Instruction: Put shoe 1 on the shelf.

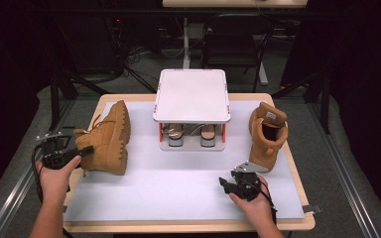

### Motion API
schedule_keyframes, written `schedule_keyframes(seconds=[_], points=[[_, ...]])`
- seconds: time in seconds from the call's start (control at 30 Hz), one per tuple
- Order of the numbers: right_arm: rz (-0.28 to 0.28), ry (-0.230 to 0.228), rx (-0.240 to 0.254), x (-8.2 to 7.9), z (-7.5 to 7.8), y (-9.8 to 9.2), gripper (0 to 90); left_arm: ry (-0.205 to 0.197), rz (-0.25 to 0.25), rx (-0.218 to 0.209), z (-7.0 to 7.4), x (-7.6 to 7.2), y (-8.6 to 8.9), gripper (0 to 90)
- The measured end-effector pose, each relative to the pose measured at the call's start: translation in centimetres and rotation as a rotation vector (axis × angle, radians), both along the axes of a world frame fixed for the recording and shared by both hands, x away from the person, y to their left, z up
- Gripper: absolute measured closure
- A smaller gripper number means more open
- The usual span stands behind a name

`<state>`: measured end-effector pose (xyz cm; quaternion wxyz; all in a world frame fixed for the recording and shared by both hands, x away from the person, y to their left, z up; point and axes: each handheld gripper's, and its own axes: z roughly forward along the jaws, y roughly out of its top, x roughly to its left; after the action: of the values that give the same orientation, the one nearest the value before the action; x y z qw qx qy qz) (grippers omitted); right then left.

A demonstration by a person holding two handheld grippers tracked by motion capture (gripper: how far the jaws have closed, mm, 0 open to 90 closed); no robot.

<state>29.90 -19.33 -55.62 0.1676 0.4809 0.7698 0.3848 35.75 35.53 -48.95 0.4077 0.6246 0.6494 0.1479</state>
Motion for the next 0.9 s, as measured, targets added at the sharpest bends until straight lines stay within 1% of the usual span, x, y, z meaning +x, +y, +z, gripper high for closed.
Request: schedule_keyframes(seconds=[0.07, 0.3, 0.4, 0.5, 0.63, 0.7, 0.9], points=[[0.000, 0.000, 0.001, 0.0, 0.0, 0.0, 44.9, -0.003, 0.000, -0.008, 0.1, 0.0, 0.0, 44.8], [0.001, -0.004, 0.007, 0.0, 0.0, 0.0, 44.7, -0.008, -0.002, -0.007, 0.5, -0.1, -0.3, 47.3], [0.002, 0.001, 0.002, 0.0, 0.0, 0.0, 44.7, -0.023, -0.007, -0.007, 0.8, -0.1, -0.4, 48.9], [0.001, -0.004, 0.007, 0.0, 0.0, 0.0, 44.7, -0.032, -0.017, -0.007, 1.1, -0.2, -0.6, 51.1], [0.002, -0.004, 0.007, 0.0, 0.0, 0.0, 44.5, -0.050, -0.026, -0.021, 1.5, -0.3, -0.9, 53.8], [0.001, 0.000, -0.001, 0.0, 0.0, 0.0, 44.4, -0.057, -0.032, -0.022, 1.6, -0.3, -1.0, 54.8], [0.001, -0.001, 0.001, -0.1, 0.0, 0.0, 44.2, -0.074, -0.039, -0.023, 1.9, -0.1, -1.6, 56.0]])
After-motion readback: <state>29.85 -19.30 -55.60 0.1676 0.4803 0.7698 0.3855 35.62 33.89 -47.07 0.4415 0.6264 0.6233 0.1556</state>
